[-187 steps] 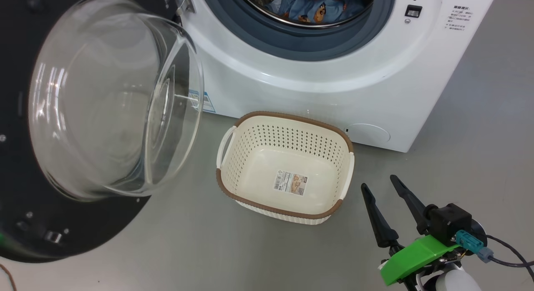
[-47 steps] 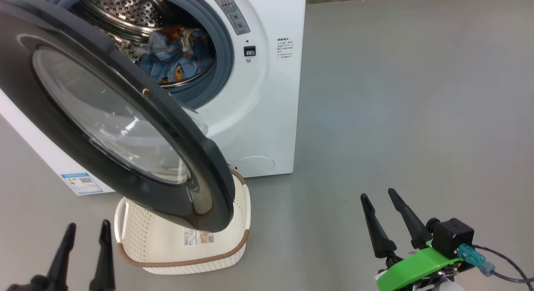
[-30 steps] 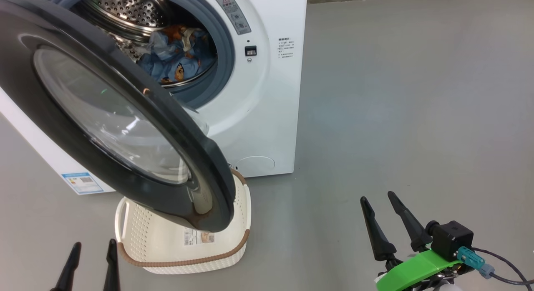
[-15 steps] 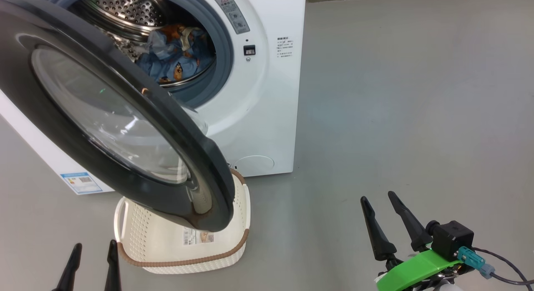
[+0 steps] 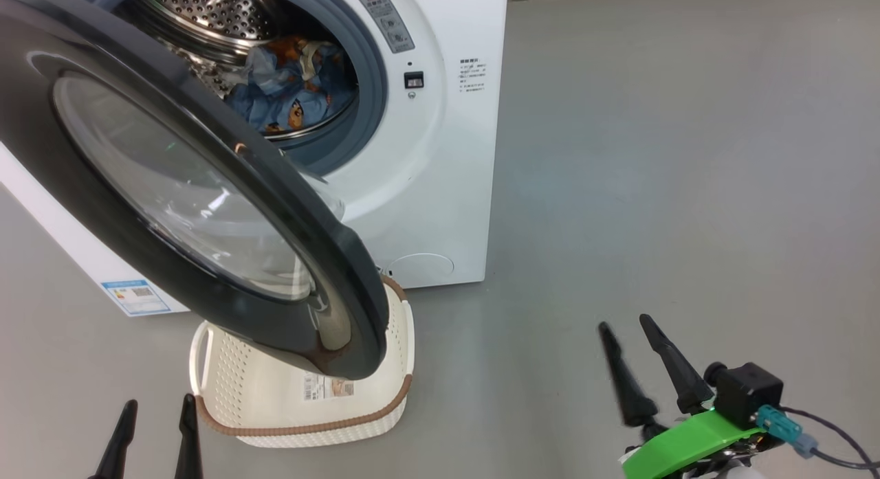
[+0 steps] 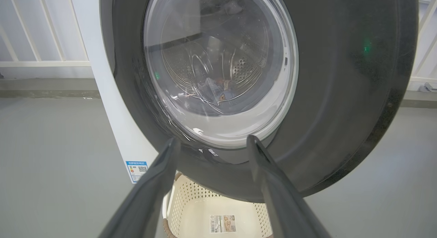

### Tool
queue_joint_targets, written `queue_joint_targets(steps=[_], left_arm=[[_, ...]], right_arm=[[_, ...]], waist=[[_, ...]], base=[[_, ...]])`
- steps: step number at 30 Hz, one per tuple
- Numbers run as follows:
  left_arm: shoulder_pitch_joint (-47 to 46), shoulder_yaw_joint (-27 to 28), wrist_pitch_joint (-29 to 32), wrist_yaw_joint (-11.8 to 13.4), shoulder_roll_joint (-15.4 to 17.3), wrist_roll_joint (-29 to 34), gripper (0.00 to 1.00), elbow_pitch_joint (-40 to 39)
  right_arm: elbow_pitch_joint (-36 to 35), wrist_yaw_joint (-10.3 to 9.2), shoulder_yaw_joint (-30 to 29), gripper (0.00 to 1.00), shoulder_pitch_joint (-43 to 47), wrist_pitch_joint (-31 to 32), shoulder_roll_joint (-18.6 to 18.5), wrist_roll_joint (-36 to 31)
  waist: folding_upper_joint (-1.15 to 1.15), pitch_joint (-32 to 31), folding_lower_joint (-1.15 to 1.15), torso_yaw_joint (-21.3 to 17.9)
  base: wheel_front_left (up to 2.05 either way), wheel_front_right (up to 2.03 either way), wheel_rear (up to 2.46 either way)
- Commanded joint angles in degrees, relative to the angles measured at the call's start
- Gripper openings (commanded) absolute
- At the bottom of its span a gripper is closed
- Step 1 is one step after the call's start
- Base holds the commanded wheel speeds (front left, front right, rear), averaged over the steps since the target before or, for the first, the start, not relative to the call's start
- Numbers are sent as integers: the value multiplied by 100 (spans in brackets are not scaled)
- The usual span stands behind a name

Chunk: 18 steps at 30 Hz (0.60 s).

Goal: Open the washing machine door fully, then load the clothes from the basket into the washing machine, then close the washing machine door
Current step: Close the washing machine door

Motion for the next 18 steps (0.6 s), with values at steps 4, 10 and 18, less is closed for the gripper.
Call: queue_joint_targets(steps=[4, 10, 18], left_arm=[[-88, 195, -52, -16, 35, 2, 100, -178], [-112, 200, -52, -16, 11, -56, 100, -196], [-249, 94, -52, -16, -25, -134, 100, -201]], right_arm=[[-465, 36, -44, 0, -125, -70, 23, 86], [-1704, 36, -107, 0, -220, -70, 23, 379], [-3712, 36, 847, 0, -603, -70, -101, 315]], waist=[[0, 23, 0, 16], [0, 75, 0, 44], [0, 224, 0, 152]], base=[[0, 0, 0], [0, 0, 0], [0, 0, 0]])
